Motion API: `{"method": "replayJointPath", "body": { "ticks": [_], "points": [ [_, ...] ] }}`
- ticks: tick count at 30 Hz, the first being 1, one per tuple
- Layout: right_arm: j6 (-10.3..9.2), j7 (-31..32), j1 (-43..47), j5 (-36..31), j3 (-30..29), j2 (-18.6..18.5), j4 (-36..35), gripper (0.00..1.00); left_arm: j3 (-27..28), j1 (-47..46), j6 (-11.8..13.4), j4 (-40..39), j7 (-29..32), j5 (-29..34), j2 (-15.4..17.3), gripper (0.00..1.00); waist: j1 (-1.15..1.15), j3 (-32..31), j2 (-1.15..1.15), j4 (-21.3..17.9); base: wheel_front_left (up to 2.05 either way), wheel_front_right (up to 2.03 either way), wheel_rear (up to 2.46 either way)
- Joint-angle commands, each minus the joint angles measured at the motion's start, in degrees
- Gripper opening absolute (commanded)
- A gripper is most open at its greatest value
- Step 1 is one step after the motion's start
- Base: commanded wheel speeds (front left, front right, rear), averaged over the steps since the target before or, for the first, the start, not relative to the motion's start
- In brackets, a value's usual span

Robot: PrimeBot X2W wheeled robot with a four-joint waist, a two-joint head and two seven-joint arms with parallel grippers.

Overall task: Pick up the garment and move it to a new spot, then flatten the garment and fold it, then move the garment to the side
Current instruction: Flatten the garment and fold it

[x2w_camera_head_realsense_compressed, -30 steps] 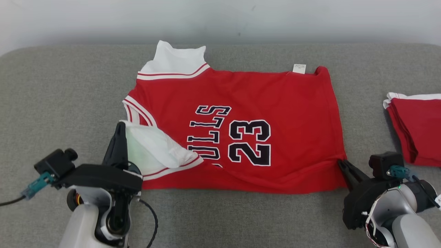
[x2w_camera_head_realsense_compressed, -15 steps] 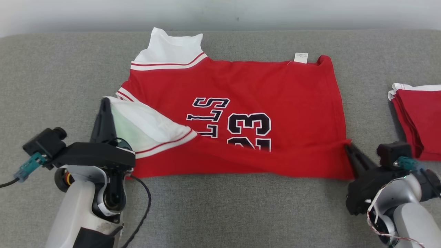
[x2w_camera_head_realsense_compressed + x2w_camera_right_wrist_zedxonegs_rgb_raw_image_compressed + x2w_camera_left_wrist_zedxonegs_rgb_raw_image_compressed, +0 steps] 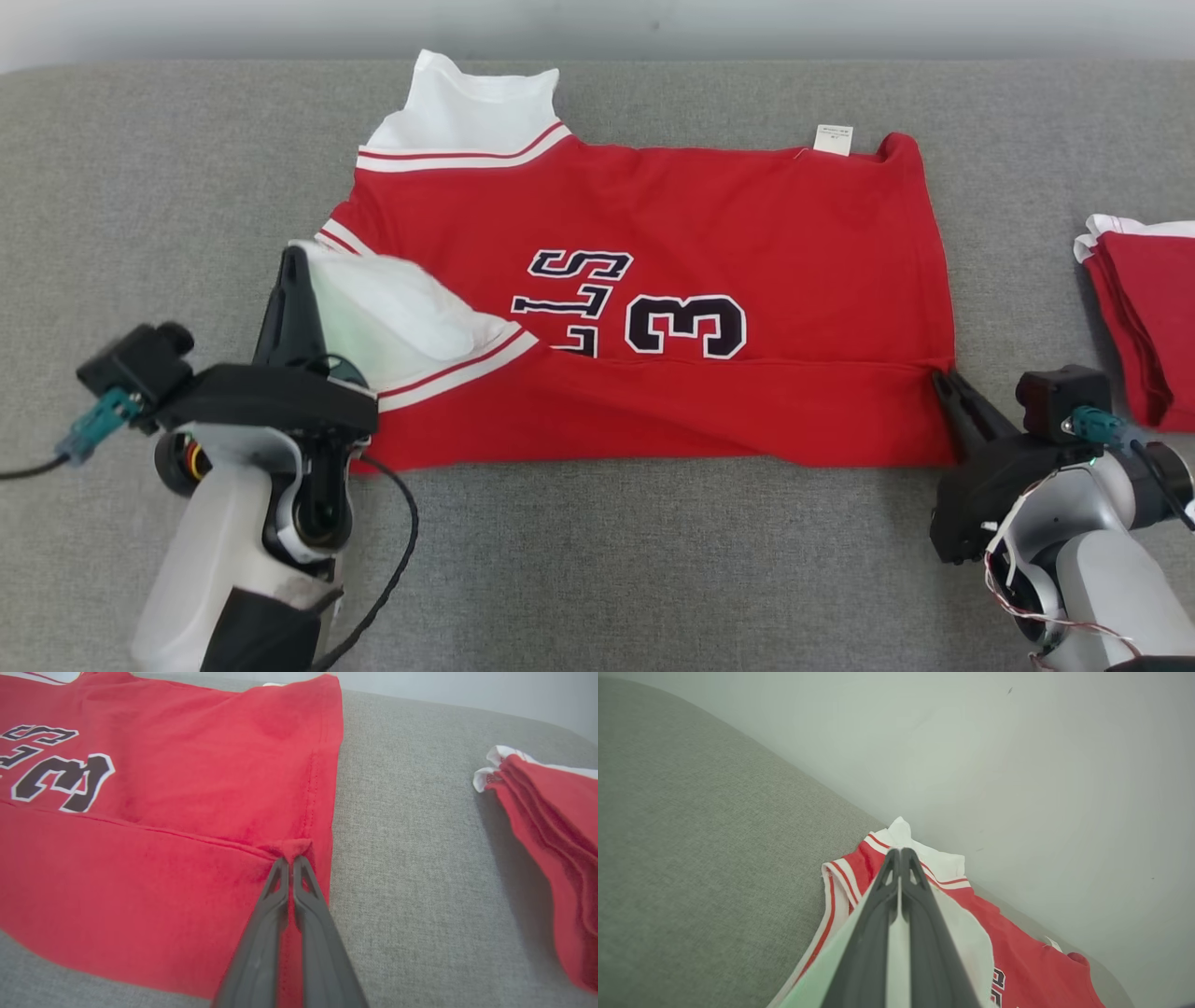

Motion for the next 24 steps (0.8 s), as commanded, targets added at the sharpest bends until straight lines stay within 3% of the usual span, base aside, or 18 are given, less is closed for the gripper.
{"method": "replayJointPath", "body": {
  "ticks": [1,22,23,24],
  "points": [
    [-0.16,-0.68,-0.9,-0.87,-0.54,0.13,0.26,0.0,-0.77,-1.53,-0.47,0.58,-0.22,1.22,0.28,0.0,0.0,0.35,-0.01,0.03,0.0,0.0,0.0],
    [-0.16,-2.78,-4.56,-3.84,-1.99,2.47,5.23,0.0,-6.32,-11.13,-0.77,12.7,-1.39,8.04,1.87,0.0,0.0,1.87,-0.01,-1.57,0.0,0.0,0.0],
    [-0.16,-2.86,-4.53,-3.93,-2.06,2.6,5.57,0.0,-6.59,-11.58,-0.91,13.21,-1.78,8.48,1.93,0.07,0.0,1.85,-0.01,-1.55,0.0,0.0,0.0],
    [-0.16,-2.69,-4.59,-4.23,-2.0,2.6,6.16,0.44,-6.82,-11.92,-1.02,13.52,-2.17,8.86,2.0,0.6,0.0,1.81,-0.01,-1.51,0.0,0.0,0.0]
  ]
}}
